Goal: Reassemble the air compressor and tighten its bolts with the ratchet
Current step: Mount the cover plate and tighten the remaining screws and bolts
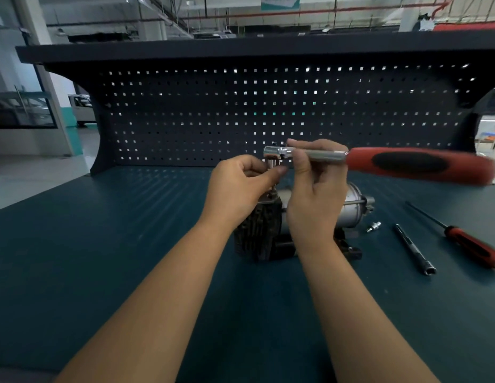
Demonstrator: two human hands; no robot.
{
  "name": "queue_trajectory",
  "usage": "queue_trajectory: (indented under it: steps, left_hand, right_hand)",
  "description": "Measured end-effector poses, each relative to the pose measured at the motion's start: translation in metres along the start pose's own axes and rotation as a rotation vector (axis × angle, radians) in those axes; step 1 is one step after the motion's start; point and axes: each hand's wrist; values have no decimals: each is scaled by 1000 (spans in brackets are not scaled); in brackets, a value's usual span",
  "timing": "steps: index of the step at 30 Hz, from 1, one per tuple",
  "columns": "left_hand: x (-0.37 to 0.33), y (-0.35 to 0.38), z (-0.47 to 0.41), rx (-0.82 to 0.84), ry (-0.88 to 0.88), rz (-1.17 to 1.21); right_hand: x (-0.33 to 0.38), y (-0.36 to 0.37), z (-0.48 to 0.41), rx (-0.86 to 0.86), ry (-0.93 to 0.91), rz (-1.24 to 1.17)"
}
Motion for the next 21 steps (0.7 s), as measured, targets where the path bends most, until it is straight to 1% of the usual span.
queue_trajectory:
  steps: [2,3,4,5,8,11,12,13,14,15,17,19,21]
  left_hand:
    - [0,0,0,8,-29,38]
    - [-1,0,0,23,-35,44]
    - [-1,-1,0,36,-33,44]
    - [0,-1,1,42,-28,44]
    - [1,-3,1,53,-15,39]
    - [3,-3,2,91,36,25]
    - [2,-3,2,103,52,19]
    - [2,-4,2,106,57,10]
    - [2,-4,1,103,55,4]
    - [2,-4,1,102,51,1]
    - [1,-4,2,105,42,10]
    - [1,-3,2,87,34,5]
    - [0,-2,2,65,21,2]
  right_hand:
    - [-1,-3,2,73,-109,102]
    - [0,-3,3,88,-128,126]
    - [1,-3,3,80,-102,100]
    - [3,-2,2,54,-38,25]
    - [2,-3,-5,-51,226,-212]
    - [-6,-10,-17,-96,667,-625]
    - [-7,-12,-19,-113,786,-727]
    - [-8,-13,-20,-129,862,-785]
    - [-9,-13,-19,-140,891,-809]
    - [-9,-13,-18,-137,878,-813]
    - [-9,-11,-16,-116,752,-738]
    - [-7,-9,-11,-82,524,-557]
    - [-4,-7,-6,-8,234,-312]
Point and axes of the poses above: each hand's wrist, its own z-axis away from the middle knuckle, its own y-axis out of the palm, x = y × z, and after that the axes turned 9 degrees about -y, right-handed
